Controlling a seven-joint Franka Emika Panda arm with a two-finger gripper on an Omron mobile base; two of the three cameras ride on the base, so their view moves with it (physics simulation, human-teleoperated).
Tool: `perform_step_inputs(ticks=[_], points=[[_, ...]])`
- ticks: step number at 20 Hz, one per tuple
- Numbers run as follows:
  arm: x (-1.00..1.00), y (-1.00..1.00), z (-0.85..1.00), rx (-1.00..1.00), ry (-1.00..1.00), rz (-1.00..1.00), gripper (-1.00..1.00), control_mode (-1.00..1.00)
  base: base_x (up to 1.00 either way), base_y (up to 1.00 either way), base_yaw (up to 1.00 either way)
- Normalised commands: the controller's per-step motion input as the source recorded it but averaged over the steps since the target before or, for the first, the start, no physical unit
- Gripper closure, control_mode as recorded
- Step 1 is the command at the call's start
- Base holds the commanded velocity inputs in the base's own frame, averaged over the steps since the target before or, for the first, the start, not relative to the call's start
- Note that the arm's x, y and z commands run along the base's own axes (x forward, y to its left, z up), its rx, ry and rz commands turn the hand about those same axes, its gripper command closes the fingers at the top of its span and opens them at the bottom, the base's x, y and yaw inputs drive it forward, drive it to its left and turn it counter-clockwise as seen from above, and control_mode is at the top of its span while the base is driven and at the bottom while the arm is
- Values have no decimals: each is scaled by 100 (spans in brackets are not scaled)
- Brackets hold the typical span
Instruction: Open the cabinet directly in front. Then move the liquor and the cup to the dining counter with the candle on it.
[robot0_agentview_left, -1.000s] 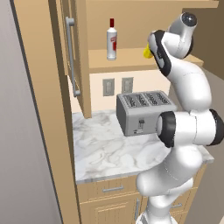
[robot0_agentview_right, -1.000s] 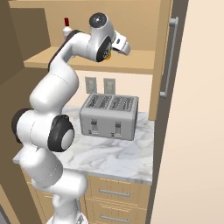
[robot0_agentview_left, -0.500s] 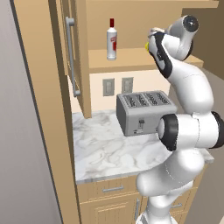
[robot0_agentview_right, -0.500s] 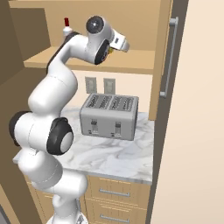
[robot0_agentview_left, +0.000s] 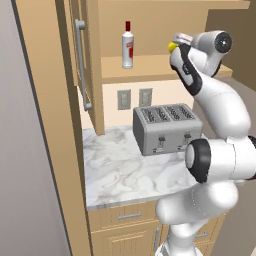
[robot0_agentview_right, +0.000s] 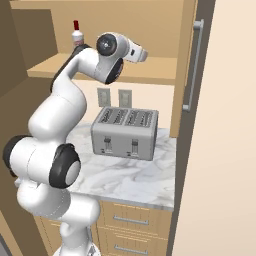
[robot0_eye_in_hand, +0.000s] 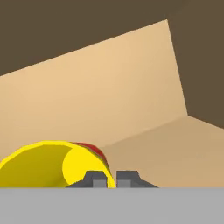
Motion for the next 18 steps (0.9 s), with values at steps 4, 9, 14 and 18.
perform_step_inputs(ticks=[4,9,14,18], points=[[-99,10,35,0,-20,1,100,-100,0,0,0],[-100,23,5,-3,-15,12,100,-100,0,0,0],[-100,26,-17,-4,3,17,100,-100,0,0,0],[-100,21,-32,-3,29,18,100,-100,0,0,0]])
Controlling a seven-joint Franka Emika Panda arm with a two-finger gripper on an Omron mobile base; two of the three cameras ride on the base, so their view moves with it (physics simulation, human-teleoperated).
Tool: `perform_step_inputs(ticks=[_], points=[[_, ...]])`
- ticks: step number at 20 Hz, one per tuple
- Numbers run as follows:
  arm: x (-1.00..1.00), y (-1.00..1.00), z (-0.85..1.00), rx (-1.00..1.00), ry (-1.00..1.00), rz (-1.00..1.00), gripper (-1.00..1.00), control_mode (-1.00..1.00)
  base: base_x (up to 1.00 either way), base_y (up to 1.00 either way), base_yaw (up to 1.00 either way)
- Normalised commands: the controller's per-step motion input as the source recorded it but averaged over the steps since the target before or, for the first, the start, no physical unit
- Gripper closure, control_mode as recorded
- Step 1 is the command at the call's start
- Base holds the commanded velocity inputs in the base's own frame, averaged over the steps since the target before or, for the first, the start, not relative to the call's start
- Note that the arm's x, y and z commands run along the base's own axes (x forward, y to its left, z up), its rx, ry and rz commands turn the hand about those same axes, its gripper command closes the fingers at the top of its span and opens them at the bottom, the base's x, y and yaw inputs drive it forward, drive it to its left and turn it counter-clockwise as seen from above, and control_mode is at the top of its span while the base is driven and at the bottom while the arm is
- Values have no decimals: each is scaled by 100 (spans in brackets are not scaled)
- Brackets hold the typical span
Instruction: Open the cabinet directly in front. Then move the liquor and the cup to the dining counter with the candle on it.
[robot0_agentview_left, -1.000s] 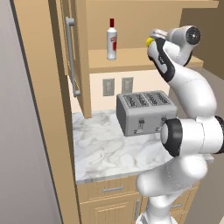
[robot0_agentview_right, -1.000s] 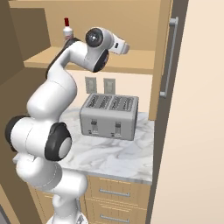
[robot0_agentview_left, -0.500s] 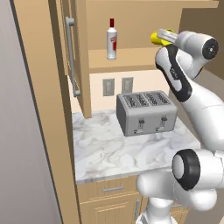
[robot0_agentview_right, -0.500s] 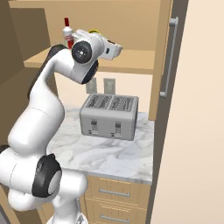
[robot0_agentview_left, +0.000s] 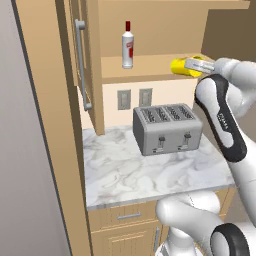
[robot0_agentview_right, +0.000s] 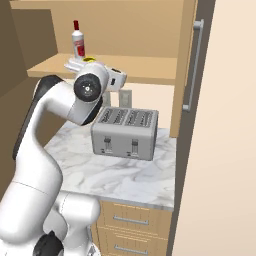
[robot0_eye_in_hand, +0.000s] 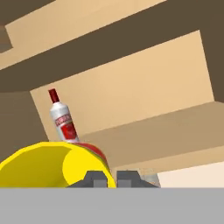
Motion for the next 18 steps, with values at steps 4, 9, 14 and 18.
perform_step_inputs(ticks=[4,9,14,18], points=[[-100,12,-70,-7,49,19,100,-100,0,0,0],[-69,13,-88,-12,56,13,100,-100,0,0,0],[-14,13,-62,-16,41,6,100,-100,0,0,0],[0,16,-21,-10,18,5,100,-100,0,0,0]])
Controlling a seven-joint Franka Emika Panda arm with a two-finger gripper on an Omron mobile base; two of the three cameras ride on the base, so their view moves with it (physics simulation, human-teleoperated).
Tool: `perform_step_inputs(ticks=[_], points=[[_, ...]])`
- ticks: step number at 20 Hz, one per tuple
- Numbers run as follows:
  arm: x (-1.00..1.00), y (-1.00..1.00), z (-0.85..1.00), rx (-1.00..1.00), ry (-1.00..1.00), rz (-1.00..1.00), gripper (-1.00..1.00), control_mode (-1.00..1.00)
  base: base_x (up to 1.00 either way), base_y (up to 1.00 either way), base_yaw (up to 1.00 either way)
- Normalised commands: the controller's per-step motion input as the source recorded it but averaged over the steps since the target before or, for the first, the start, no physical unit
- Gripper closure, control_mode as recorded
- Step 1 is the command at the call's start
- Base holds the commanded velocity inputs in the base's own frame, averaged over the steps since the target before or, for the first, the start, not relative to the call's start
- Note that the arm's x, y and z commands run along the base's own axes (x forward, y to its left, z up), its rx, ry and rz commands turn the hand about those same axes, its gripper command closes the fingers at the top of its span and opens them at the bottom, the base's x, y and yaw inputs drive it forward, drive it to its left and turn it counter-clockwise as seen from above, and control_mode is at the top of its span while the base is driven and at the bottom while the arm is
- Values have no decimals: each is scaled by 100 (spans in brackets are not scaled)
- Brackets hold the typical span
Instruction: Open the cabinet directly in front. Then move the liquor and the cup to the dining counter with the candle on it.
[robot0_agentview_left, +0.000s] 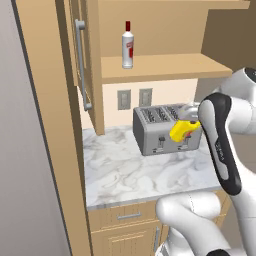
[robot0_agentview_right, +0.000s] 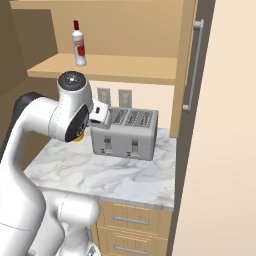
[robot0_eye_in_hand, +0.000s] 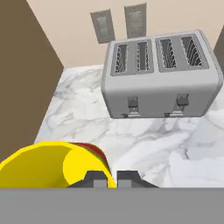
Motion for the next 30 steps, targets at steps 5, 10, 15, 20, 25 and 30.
perform_step_inputs(ticks=[5,10,15,20,25,30], points=[[-1,2,3,-3,-23,-4,100,-100,0,0,0],[-1,3,1,-2,-17,-2,100,-100,0,0,0],[-38,0,0,0,-7,-5,100,-100,0,0,0],[-41,0,0,0,-14,-6,100,-100,0,0,0],[1,0,5,0,-11,-13,100,-100,0,0,0],[-3,0,3,0,-9,-3,100,-100,0,0,0]])
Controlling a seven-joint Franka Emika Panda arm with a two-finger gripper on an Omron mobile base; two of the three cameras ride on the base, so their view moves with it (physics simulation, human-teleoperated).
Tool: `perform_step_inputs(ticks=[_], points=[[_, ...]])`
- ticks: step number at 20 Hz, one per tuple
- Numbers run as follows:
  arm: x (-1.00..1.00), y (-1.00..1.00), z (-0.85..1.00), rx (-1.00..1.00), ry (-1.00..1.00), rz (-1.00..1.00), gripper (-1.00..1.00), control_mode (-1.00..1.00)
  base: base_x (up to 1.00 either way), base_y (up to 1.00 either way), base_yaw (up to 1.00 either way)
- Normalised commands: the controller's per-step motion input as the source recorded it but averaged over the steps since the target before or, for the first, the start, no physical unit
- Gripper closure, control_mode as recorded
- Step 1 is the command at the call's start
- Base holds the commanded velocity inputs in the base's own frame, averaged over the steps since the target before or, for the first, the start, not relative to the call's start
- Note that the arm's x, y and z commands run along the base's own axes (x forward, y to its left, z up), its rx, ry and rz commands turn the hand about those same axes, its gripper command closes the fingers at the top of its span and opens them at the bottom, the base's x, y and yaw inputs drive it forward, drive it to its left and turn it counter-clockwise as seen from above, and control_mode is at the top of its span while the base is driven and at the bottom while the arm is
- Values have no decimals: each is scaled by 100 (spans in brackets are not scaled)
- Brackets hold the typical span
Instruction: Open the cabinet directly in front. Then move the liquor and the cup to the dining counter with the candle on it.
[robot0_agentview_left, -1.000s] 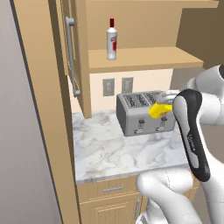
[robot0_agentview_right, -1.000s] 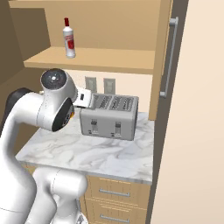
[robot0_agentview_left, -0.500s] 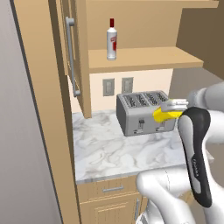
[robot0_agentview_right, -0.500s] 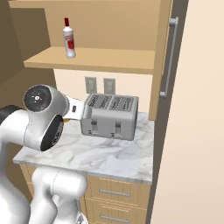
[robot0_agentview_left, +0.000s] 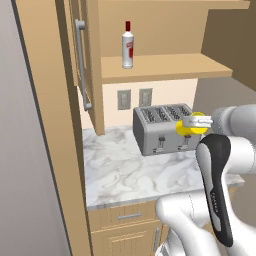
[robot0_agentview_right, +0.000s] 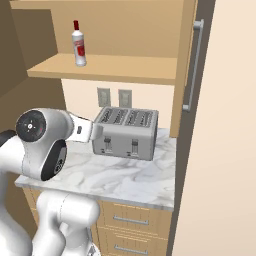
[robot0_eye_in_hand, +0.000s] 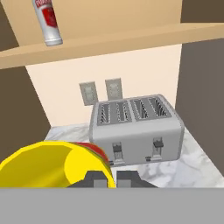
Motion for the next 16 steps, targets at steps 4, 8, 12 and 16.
perform_step_inputs(ticks=[4,8,12,16], points=[[0,0,0,0,0,0,100,-100,0,0,0],[0,0,0,0,0,0,100,-100,0,0,0],[-25,0,-2,0,0,0,100,-100,0,0,0],[0,0,0,0,0,0,100,100,-72,0,0]])
